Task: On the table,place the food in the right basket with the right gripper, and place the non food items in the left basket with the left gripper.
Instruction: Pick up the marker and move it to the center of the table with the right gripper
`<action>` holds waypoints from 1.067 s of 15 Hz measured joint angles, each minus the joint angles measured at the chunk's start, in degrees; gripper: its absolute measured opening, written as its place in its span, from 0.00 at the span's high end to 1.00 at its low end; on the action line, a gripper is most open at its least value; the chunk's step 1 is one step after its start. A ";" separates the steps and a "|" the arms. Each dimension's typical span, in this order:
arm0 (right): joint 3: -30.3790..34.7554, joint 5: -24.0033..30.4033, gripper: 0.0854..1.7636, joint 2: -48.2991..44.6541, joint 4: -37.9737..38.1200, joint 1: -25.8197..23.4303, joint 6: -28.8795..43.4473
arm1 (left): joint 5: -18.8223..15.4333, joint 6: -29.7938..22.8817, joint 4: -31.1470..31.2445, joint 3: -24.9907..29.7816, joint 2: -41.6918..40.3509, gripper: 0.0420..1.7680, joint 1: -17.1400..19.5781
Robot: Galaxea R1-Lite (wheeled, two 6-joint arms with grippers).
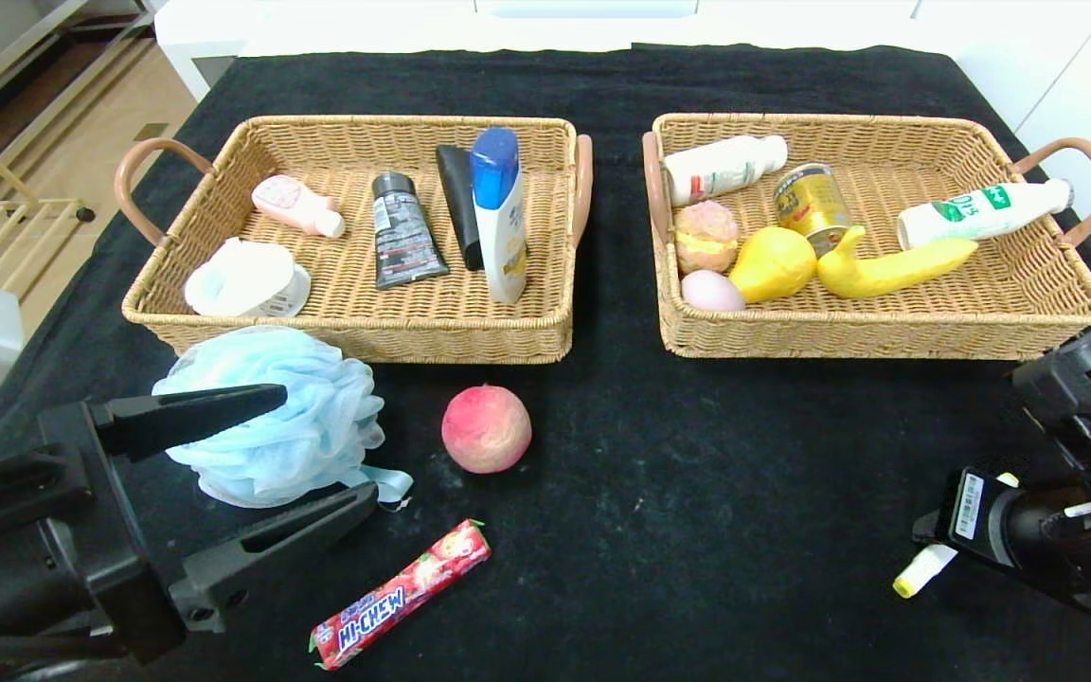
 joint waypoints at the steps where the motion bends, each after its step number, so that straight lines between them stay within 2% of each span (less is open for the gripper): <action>1: 0.04 0.05 0.63 -0.29 0.10 0.39 0.11 | 0.00 0.00 0.01 0.00 -0.02 0.03 0.00; 2: 0.13 0.06 0.71 -0.49 0.16 0.77 0.22 | 0.00 -0.02 0.01 0.00 -0.02 0.03 0.00; 3: 0.17 0.09 0.84 -0.68 0.33 1.18 0.46 | 0.00 0.00 0.06 0.00 0.00 0.03 0.00; 4: 0.28 0.05 0.86 -0.82 0.22 1.60 0.71 | 0.02 -0.02 0.06 0.00 0.00 0.03 0.00; 13: 1.08 -0.61 0.86 -1.56 0.13 2.60 0.66 | 0.00 0.06 0.06 0.07 0.02 0.03 0.00; 16: 0.69 -3.30 0.86 -3.46 0.40 5.71 0.33 | 0.00 0.02 0.06 0.07 0.02 0.03 0.00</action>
